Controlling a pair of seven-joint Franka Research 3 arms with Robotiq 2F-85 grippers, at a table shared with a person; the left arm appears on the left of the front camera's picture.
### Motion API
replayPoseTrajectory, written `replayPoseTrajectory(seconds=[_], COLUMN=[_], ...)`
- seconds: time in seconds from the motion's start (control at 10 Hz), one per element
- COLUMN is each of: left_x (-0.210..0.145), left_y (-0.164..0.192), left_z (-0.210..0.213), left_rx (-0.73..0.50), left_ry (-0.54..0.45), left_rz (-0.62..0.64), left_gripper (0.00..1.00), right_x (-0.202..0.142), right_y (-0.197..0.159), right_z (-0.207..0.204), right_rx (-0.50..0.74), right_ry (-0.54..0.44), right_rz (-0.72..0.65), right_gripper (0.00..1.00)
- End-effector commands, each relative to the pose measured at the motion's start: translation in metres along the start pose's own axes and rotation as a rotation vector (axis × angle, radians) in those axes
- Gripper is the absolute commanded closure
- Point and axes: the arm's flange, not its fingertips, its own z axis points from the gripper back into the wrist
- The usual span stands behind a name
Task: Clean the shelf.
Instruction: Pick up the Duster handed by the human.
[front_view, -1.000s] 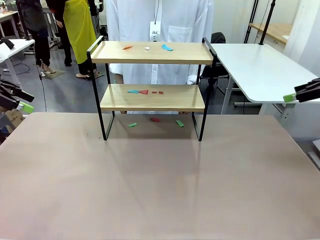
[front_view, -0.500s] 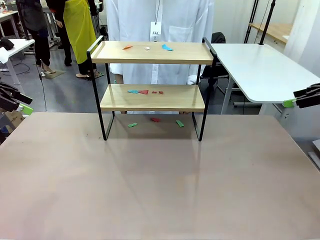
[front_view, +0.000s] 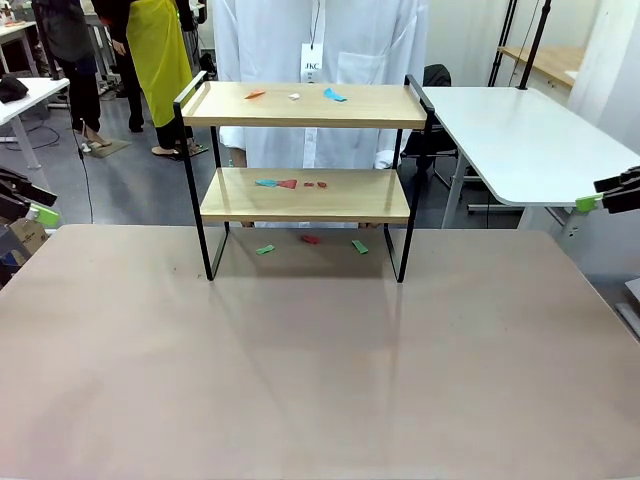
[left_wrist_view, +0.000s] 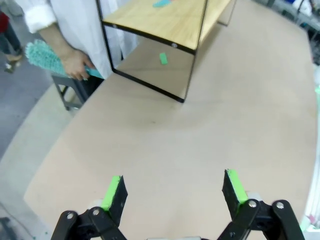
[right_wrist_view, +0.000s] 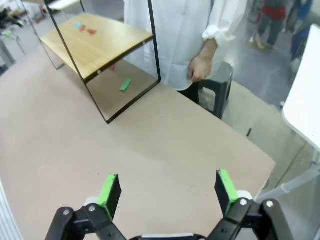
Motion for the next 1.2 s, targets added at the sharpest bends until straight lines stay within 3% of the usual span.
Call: replayPoseTrajectory(seconds=[0.0, 0.2, 0.6, 1.1], left_x=[-0.020, -0.032, -0.046, -0.054], left_y=[0.027, 0.038, 0.067, 0.077], left_z=[-0.001, 0.005, 0.021, 0.036], left_rx=[-0.031, -0.107, -0.024, -0.025], left_ry=[-0.109, -0.155, -0.307, -0.386], left_rz=[-0.048, -0.081, -0.148, -0.155], left_gripper=[0.00, 0.00, 0.00, 0.00], right_x=[-0.011, -0.020, -0.035, -0.035], right_y=[-0.045, -0.069, -0.116, -0.121], right_z=[-0.009, -0.007, 0.003, 0.014], right_rx=[0.054, 0.092, 0.167, 0.142], right_ry=[-0.080, -0.119, -0.216, -0.314], right_rz=[0.069, 0.093, 0.021, 0.034], right_gripper=[0.00, 0.00, 0.00, 0.00])
